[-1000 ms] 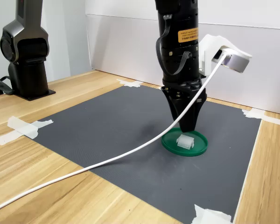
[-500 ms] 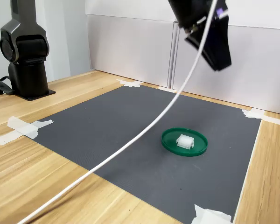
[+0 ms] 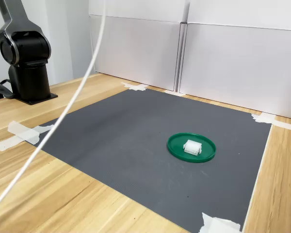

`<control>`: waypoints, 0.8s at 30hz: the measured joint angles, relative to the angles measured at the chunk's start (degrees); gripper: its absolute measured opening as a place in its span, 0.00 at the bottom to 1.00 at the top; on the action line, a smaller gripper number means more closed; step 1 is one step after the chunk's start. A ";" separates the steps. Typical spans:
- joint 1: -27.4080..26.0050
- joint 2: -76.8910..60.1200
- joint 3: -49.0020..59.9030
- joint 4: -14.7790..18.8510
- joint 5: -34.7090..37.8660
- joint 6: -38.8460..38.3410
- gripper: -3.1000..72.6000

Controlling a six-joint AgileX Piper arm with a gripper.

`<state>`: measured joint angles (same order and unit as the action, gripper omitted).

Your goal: Grasp a white terminal and put it in the green lid.

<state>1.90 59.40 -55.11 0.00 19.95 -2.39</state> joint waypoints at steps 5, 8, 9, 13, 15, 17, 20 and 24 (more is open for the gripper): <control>0.00 -11.60 9.45 -1.05 -1.23 3.94 0.02; 0.00 -18.42 15.60 -1.22 -3.48 4.40 0.02; 0.00 -20.63 17.85 -1.22 -4.54 4.43 0.02; 0.00 -28.40 25.45 -1.22 -6.33 4.43 0.02; 0.00 -31.88 28.65 -1.27 -6.39 4.43 0.02; 0.00 -34.52 30.91 -1.25 -5.97 4.43 0.02; 0.00 -37.94 33.81 -1.40 -4.70 4.43 0.02; 0.00 -41.61 37.16 -1.45 -3.75 4.43 0.02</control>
<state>1.90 17.79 -17.95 -1.45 16.20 2.04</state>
